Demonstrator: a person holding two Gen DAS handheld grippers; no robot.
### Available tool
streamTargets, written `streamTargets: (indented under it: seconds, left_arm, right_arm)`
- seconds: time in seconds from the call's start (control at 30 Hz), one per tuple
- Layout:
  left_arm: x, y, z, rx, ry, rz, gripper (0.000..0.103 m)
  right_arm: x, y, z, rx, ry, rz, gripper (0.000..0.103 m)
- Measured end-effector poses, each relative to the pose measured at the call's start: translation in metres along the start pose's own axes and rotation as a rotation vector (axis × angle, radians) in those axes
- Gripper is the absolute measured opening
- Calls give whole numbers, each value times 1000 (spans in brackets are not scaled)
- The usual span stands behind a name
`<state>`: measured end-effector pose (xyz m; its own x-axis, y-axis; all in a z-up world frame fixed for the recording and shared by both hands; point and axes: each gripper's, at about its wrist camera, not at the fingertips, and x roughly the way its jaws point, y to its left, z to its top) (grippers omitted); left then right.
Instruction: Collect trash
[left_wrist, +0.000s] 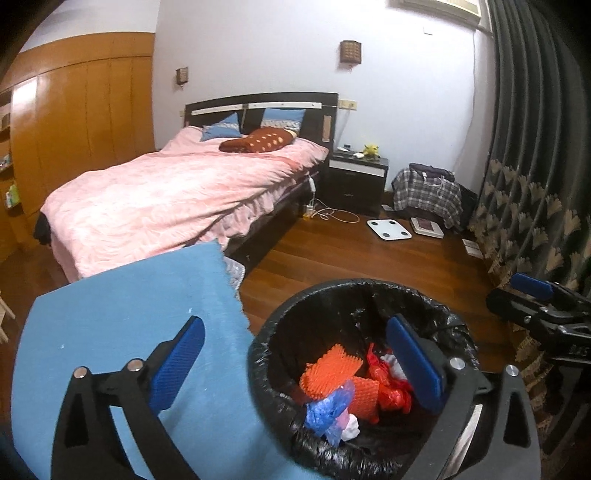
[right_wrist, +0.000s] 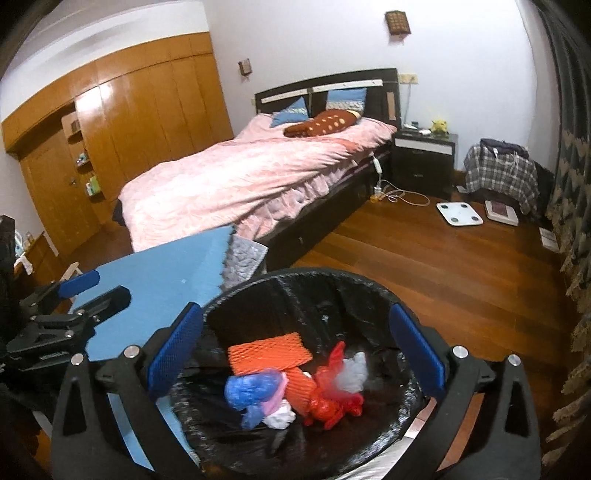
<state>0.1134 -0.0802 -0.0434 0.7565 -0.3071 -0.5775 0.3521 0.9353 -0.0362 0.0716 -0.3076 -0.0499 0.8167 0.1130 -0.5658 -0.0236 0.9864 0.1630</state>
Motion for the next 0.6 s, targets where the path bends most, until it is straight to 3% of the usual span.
streamTargets:
  seconds: [0.6]
  left_arm:
    - [-75, 15, -4, -44, -94, 79, 97]
  right_arm:
    - [-46, 59, 8, -73, -37, 54, 98]
